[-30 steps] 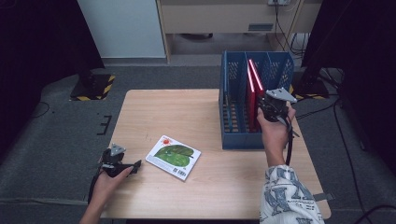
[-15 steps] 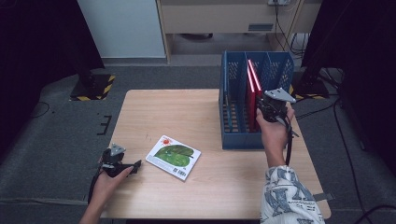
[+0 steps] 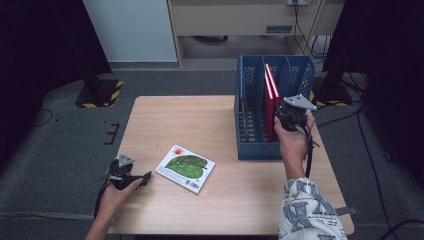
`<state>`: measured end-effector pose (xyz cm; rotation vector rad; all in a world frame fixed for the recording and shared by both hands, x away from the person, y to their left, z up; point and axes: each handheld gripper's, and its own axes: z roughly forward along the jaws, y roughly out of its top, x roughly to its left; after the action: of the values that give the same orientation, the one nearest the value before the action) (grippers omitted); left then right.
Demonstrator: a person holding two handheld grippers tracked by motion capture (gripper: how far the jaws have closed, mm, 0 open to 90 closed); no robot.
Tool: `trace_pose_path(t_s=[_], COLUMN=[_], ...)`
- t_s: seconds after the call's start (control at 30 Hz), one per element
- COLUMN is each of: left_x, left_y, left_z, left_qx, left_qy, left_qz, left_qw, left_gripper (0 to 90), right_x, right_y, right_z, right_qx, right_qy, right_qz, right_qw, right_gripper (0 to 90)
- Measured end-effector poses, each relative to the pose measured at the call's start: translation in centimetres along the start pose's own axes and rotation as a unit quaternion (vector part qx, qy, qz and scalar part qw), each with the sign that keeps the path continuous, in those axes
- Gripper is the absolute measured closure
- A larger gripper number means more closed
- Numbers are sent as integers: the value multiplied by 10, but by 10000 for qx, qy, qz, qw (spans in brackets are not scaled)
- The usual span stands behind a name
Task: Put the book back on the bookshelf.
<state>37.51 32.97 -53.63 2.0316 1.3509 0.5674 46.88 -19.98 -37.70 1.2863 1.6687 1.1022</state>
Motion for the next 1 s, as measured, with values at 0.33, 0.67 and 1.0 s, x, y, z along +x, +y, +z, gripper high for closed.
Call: trace_pose_path(t_s=[0.33,0.67,1.0], left_x=[0,0,-1], left_y=[0,0,0], left_z=[0,0,0], left_qx=[0,-1,-4], left_qy=[0,2,-12], left_qz=[-1,-3,14], left_qw=[10000,10000,10000], left_gripper=[26,26,27], right_x=[-3,-9,-5], right_y=[-4,-9,-17], right_z=[-6,-15,-30], right_qx=[-17,-48,-103], right_qy=[77,122,385], right_qz=[72,100,197], right_qw=[9999,9999,9990], right_gripper=[764,730,596])
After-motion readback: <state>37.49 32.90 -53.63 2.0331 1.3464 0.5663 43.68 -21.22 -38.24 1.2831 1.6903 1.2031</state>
